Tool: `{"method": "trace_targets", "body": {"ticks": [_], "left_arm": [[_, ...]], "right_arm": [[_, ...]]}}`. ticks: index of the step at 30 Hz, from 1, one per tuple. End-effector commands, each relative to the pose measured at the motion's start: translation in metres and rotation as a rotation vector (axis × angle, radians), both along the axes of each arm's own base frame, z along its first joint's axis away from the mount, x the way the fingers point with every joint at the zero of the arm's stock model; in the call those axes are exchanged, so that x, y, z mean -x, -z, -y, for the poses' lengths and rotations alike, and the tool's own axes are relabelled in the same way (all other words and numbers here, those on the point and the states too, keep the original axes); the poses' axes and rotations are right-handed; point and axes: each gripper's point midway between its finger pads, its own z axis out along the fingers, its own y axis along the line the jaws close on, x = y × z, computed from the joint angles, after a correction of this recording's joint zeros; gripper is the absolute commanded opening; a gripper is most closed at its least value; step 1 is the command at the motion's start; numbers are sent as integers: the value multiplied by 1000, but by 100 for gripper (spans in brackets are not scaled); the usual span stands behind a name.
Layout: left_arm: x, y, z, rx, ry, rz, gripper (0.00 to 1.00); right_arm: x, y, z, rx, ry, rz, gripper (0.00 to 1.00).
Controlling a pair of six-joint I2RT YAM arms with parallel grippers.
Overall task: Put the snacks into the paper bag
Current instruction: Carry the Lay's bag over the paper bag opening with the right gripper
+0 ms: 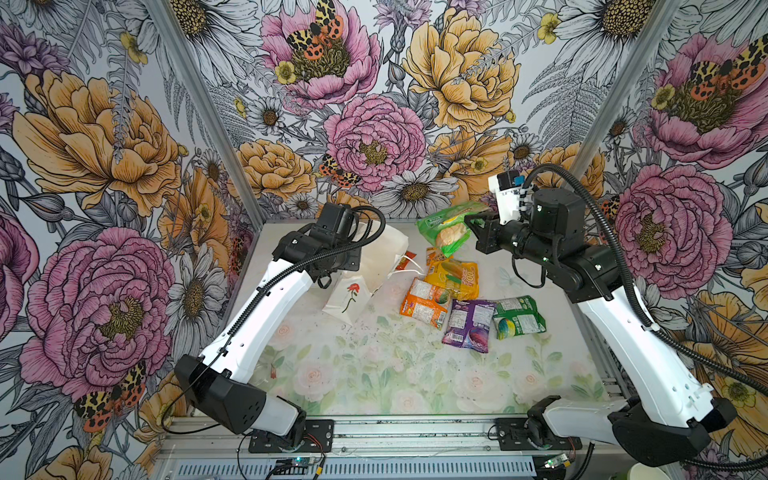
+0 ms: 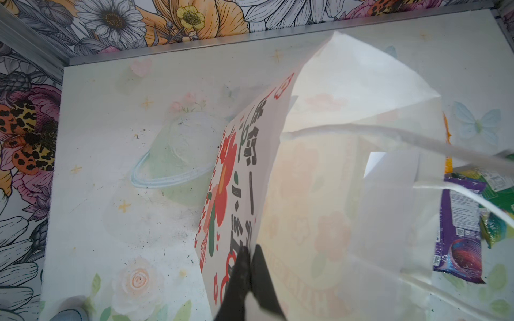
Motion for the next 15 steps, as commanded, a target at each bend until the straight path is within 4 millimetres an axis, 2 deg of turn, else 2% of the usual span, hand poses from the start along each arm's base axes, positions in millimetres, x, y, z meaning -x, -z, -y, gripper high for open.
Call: {"method": "trace_targets", "body": {"ticks": [1,4,7,11,15], "left_arm": [[1,-17,14,55,23,30,0],[2,-21,20,59,32,39,0],[2,-25,23,64,38,50,0],[2,-27,21,57,36,56,0],[-2,-26,11,28,2,66,0]], "right_arm": [[12,-17,-19,30,-80,49,0],[22,-19,-41,40,-150,53,0],[30,-12,-63,45,-218,34,0],[38,5,-82,90,-265,1,0],[50,18,-92,139,-308,-10,0]]}}
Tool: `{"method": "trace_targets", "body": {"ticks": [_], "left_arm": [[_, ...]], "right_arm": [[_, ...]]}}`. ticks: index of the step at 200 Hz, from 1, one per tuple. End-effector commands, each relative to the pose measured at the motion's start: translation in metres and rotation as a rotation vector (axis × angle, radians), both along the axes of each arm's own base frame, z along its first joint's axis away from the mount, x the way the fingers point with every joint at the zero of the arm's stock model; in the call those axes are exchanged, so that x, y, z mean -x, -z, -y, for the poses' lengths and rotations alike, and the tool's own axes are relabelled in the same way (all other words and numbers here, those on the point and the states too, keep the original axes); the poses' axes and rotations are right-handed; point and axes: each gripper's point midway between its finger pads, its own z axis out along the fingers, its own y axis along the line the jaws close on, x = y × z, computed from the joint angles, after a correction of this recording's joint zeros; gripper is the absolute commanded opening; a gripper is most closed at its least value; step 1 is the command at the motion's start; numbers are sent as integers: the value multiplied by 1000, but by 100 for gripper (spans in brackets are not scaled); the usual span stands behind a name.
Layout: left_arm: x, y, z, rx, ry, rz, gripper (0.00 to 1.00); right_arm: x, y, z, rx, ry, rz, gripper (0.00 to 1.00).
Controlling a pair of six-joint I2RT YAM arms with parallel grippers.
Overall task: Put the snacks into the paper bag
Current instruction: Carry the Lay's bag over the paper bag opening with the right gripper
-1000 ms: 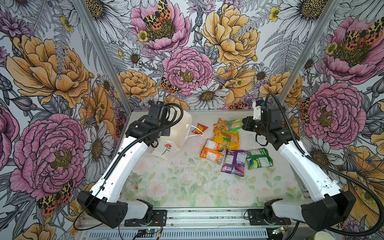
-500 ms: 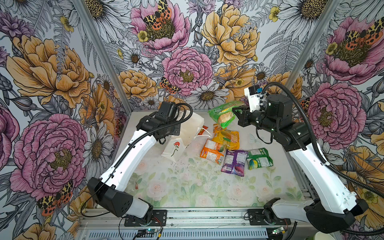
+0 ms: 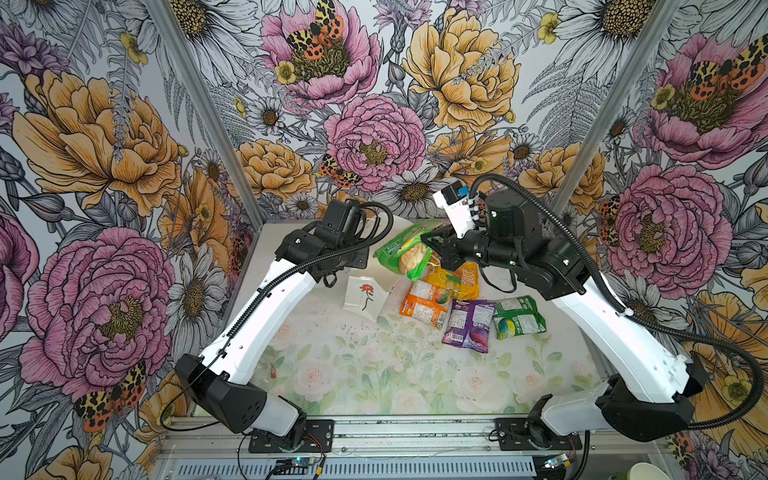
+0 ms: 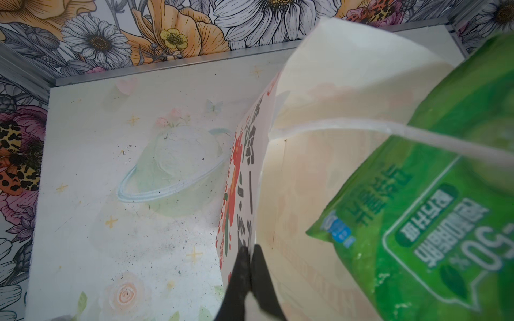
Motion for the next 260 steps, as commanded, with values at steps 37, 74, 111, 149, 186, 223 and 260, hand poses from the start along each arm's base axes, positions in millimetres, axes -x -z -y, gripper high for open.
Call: {"method": "trace_targets", "body": {"ticks": [37,74,111,149,186,223,260], "left_arm": [[-6,-1,-8,-12,-29,13,0],[-6,2,-4,-8,-8,5,0],[0,-2,7,17,44,18,0],[5,-17,5,41,50,87,0],[9,-31,-8,37,11,157,0],[14,-38,-9,46,21,196,0],[17,-32,-2,32,44,191,0]], "right_arm": [[30,11,-22,41,-129,10,0],[40,22,-46,56,-207,-12,0],[32,28,-53,80,-202,-8,0],[17,42,-52,107,-143,-27,0],[-7,62,-44,104,-65,-88,0],[-25,82,-47,93,-40,-155,0],[-42,105,-61,98,-5,-202,0]]}}
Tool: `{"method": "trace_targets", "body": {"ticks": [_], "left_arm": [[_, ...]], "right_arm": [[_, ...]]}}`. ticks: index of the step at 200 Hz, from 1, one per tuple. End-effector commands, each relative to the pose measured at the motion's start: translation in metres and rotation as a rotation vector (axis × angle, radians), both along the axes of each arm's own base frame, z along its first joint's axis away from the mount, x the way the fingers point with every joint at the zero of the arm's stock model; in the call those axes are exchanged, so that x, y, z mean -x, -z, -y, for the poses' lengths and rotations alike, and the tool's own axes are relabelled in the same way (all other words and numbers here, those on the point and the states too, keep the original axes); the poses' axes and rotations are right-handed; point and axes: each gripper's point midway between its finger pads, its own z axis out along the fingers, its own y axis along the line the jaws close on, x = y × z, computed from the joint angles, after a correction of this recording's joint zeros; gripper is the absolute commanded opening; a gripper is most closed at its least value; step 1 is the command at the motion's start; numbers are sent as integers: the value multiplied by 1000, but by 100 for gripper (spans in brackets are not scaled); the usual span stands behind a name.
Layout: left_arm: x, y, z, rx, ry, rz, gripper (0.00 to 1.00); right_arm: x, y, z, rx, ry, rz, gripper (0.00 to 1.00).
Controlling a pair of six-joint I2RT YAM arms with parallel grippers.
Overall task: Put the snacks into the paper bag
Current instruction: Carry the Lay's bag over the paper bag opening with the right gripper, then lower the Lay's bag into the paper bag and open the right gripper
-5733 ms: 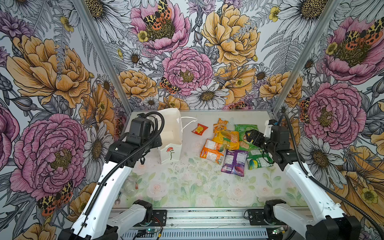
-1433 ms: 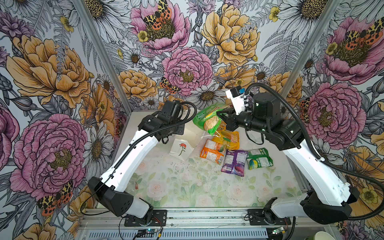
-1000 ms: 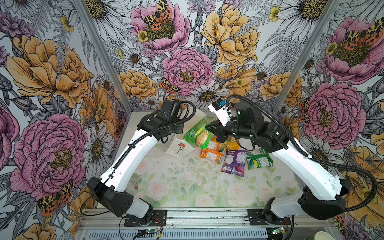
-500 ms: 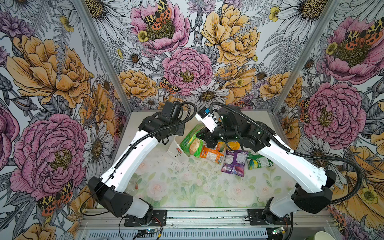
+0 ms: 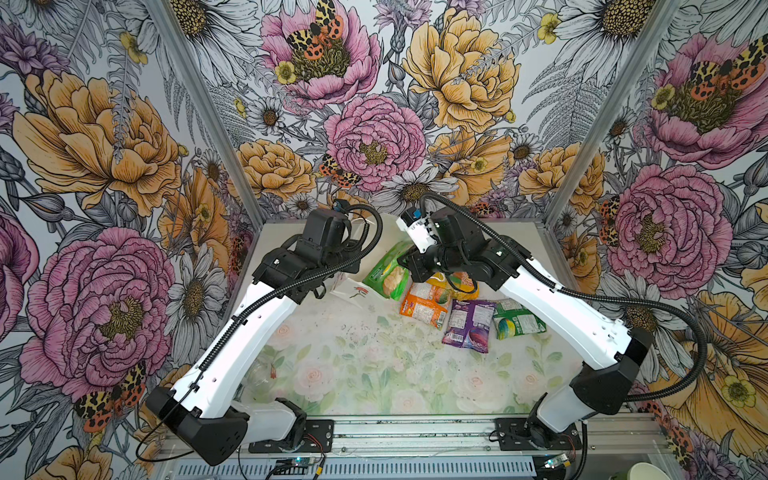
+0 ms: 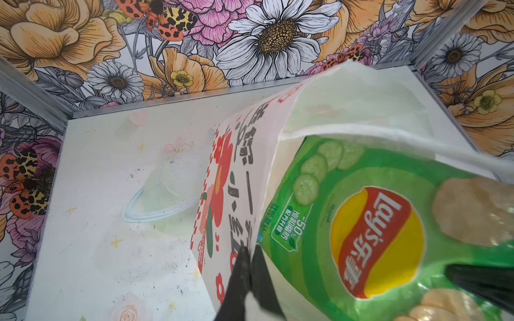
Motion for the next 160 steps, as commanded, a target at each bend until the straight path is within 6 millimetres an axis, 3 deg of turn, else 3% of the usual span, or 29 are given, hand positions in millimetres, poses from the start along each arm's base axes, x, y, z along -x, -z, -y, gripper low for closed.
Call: {"method": "trace_targets", "body": {"ticks": [1,62,125,160], "left_arm": [[-3,-2,5,-12,7,38,0],[-5,19,17,-49,24,-4,0],[-8,23,10,-59,-9,-5,0],[-8,22,8,-58,-16,-2,0]], "right_arm": [[-14,5,-13,-37,33,-12,0],[-46,41,-21,-28,202,-99,0],[-60,72,-14,15,310,-143,0],[-63,80,-24,-6,299,-170,0]]}}
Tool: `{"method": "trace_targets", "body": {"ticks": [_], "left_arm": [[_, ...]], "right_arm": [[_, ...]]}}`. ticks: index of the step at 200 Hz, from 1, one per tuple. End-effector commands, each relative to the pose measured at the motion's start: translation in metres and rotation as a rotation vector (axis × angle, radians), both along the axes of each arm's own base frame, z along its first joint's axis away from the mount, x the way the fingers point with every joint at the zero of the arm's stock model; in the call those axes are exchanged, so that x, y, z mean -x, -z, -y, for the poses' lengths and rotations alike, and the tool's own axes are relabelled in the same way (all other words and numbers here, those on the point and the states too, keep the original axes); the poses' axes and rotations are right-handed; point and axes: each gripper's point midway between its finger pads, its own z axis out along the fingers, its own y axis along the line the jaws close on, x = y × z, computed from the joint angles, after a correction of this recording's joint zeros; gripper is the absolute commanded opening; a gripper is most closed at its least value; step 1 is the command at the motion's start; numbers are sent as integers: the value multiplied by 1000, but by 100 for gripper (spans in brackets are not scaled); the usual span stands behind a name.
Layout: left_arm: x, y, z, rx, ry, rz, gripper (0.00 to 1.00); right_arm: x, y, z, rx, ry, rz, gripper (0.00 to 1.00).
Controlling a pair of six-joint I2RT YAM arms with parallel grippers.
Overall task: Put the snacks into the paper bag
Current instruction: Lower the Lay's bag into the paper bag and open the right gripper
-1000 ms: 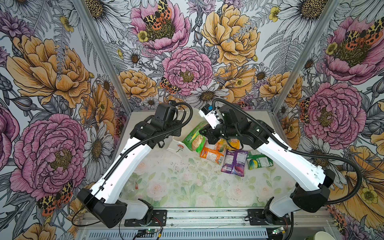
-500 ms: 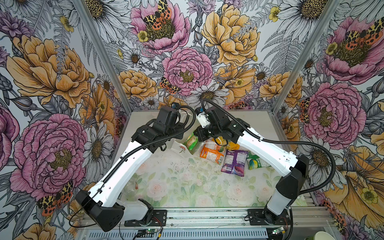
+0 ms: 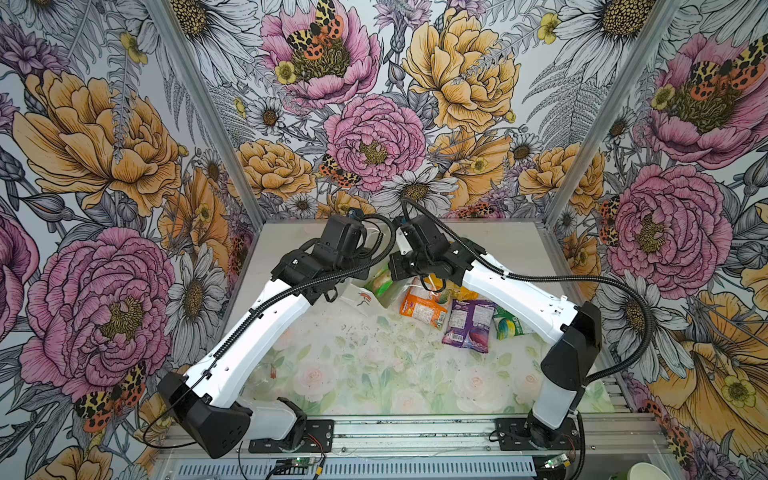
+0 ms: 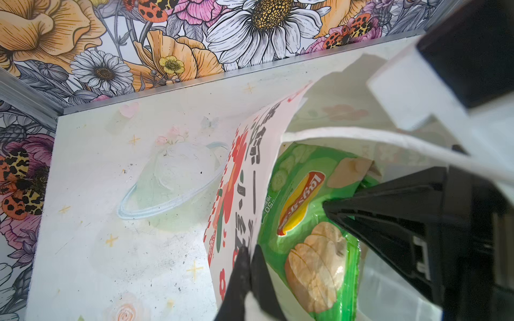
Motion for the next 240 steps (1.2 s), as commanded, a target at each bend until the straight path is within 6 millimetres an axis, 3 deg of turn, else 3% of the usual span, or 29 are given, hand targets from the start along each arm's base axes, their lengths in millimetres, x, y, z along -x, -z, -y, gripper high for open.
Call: {"method": "trace_targets", "body": {"ticks": [1,52,82,131,172,240], "left_arm": [[-5,-6,-5,0,-29,37,0],[-3,-9,-13,-40,-38,59,0],[-1,-5,-30,-104,-83,75,0],[-5,12,-37,-118,-100,34,0],[-12,24,-30,-59,-79,-24,0],[-15,31,-27,-23,-78,-53,0]], "right_arm": [[-12,6,-8,-29,34,7,0],[-13,21,-42,-87,-25,-47,0],[-14,28,-42,-76,-19,-54,0],[-10,41,-43,-73,-33,-82,0],[-5,19,-27,-88,-29,-42,22],[1,-20,-16,-147,-54,12,41]]}}
